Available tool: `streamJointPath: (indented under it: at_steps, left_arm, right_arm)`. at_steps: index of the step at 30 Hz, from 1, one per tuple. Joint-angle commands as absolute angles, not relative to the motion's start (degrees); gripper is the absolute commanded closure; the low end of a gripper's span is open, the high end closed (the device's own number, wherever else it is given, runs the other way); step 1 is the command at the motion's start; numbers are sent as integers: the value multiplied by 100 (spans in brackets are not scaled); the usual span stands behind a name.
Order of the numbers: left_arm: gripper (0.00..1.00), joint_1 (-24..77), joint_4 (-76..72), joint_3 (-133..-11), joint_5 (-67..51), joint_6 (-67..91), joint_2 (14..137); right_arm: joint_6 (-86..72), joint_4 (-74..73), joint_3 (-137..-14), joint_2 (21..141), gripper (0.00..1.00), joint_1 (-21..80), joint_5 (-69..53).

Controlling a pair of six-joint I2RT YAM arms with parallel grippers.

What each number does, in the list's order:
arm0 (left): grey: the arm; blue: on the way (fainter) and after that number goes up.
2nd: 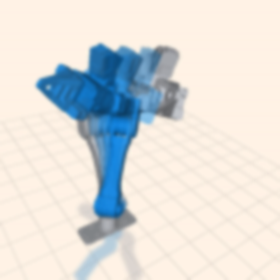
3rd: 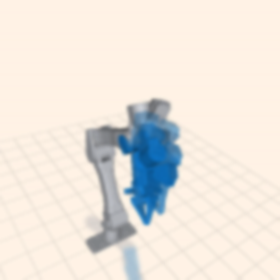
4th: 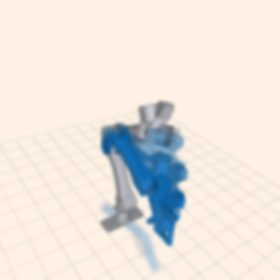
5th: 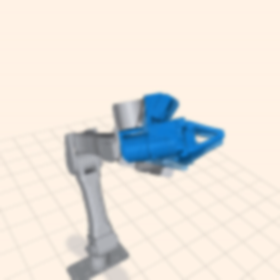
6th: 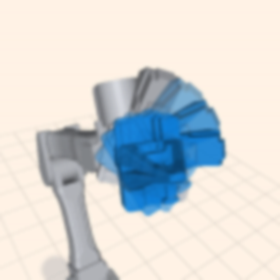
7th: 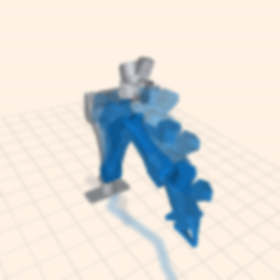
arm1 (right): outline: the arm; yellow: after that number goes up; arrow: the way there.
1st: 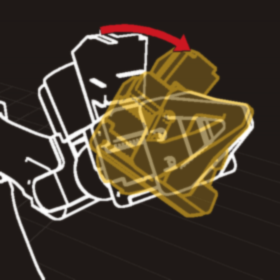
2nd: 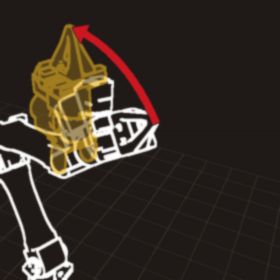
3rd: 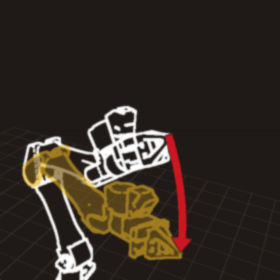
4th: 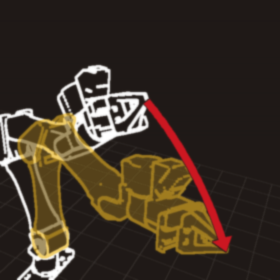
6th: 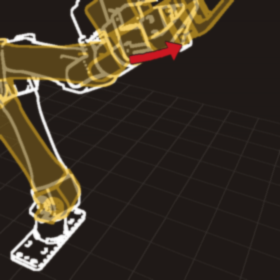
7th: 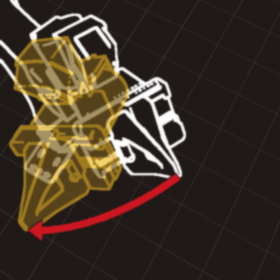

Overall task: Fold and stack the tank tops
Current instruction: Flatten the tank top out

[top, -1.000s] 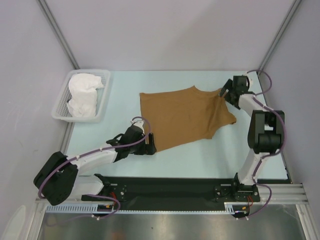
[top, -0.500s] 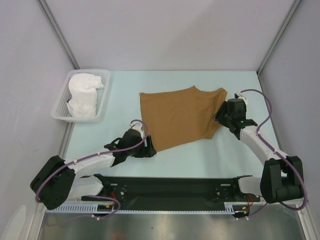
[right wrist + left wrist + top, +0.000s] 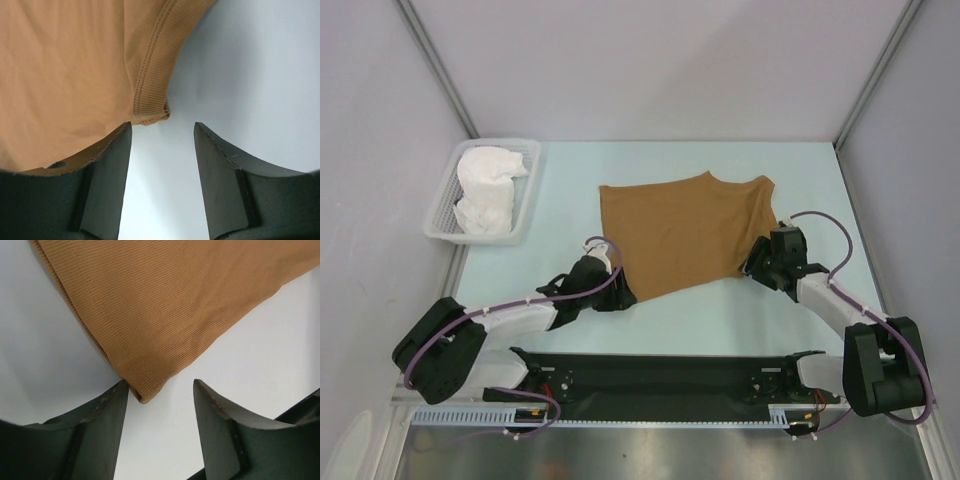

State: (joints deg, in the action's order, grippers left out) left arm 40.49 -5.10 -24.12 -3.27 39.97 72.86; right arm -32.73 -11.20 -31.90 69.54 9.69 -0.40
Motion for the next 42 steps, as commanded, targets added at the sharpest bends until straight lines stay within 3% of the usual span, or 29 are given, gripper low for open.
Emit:
streamJointPath:
  at_steps: [1,7,8,11,16,17,19,27,29,32,35,40,42]
  left_arm:
    - [42,4096,-685,-2391,-334,4122,7418]
    - [63,4096,-563,-2364,-185,4096,7365]
    - [78,4096,-536,-2364,-176,4078,7348]
    - [99,4096,-334,-2373,-18,4043,7260]
    - [99,4096,-194,-2198,-18,4034,7058]
    - [100,4096,-176,-2162,-18,4043,7005]
    - [100,4096,-89,-2040,-26,4060,6795]
    - [98,4096,553,-1784,-35,4061,6021]
    - [93,4096,563,-1740,-245,4104,5837]
    - [80,4096,536,-1626,-229,4175,5661]
    - [72,4096,571,-1600,-167,4201,5616]
    - [55,4087,624,-1582,-185,4201,5590]
    - [52,4096,703,-1600,-150,4184,5529]
  right_arm:
    - [-3384,-668,-3129,7057,42,1002,-421]
    - [-3401,-519,-3111,7268,47,1028,-536]
    - [-3410,-510,-3103,7295,50,1063,-545]
    - [-3436,-369,-3024,7383,58,1177,-492]
    - [-3454,-299,-2997,7585,76,1266,-387]
    - [-3454,-351,-3032,7585,88,1274,-395]
    - [-3498,-456,-3032,7463,100,1283,-378]
    - [-3919,-1616,-2917,6215,100,1976,235]
    - [-3920,-1923,-2970,6083,98,2136,342]
    - [-3823,-1917,-2901,6003,47,2136,439]
    - [-3832,-1680,-2813,6064,39,2144,422]
    - [-3823,-1231,-2926,6774,39,2136,308]
    - [-3771,-1064,-3032,7004,44,2136,334]
